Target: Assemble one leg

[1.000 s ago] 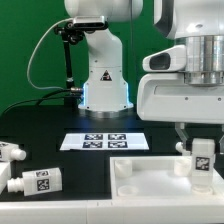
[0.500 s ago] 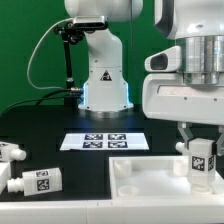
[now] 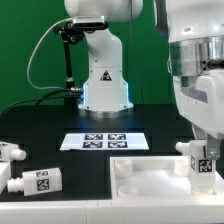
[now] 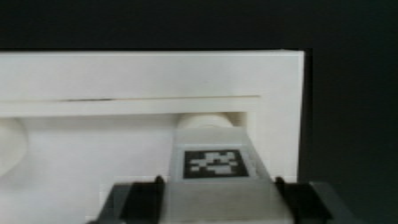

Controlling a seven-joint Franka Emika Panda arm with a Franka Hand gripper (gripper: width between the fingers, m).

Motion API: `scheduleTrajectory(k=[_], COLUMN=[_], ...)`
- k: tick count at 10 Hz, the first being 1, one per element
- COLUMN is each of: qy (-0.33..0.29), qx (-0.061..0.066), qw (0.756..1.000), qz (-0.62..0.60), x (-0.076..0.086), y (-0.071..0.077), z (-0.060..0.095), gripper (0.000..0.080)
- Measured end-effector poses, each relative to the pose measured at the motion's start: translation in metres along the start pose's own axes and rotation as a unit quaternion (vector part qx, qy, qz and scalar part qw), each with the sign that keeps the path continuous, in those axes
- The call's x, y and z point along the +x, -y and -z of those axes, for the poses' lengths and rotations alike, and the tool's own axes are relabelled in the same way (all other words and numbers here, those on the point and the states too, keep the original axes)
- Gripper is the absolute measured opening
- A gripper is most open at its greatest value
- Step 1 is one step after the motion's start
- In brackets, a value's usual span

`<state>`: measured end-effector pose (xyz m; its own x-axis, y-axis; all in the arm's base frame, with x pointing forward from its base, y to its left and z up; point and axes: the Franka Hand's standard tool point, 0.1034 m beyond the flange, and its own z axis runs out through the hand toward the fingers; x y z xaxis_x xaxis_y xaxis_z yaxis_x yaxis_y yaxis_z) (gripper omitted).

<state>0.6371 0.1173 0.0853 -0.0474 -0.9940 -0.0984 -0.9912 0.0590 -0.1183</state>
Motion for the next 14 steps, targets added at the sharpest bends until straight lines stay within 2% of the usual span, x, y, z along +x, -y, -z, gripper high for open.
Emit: scheduleTrajectory(k=[1,2,3,4,5,6,7,10,11,12,13,14], qy=[0.000,-0.001,-0.005,-0.003,0.001,0.001,0.002,0.005,-0.008,-0.007,-0.008,-0.008], qx=[-0.001,-0.003,-0.040,-0.040,-0.053,-0.047,-0.048,-0.049,-0.045,-0.045,-0.045,-0.045], qw=[1.000,0.999,0.990,0.969,0.948,0.933,0.922,0.875,0.843,0.847,0.852,0.852], qz=[0.024,0.045,0.137,0.242,0.312,0.357,0.384,0.482,0.537,0.529,0.522,0.522], x=[0.000,0.000,-0.001,0.001,0.000,-0.001,0.001,0.003,0.001,0.001,0.002,0.001], y=[0.000,-0.001,-0.011,-0.008,-0.012,-0.013,-0.013,-0.013,-0.009,-0.009,-0.009,-0.009], z=[0.000,-0.001,-0.002,-0.001,-0.001,-0.001,-0.001,-0.002,-0.003,-0.003,-0.003,-0.003], gripper=[0.0286,0.0376,0.0376,0.0564,0.0564,0.0636,0.0646,0.0648,0.0648,0.0648,0.0515,0.0345])
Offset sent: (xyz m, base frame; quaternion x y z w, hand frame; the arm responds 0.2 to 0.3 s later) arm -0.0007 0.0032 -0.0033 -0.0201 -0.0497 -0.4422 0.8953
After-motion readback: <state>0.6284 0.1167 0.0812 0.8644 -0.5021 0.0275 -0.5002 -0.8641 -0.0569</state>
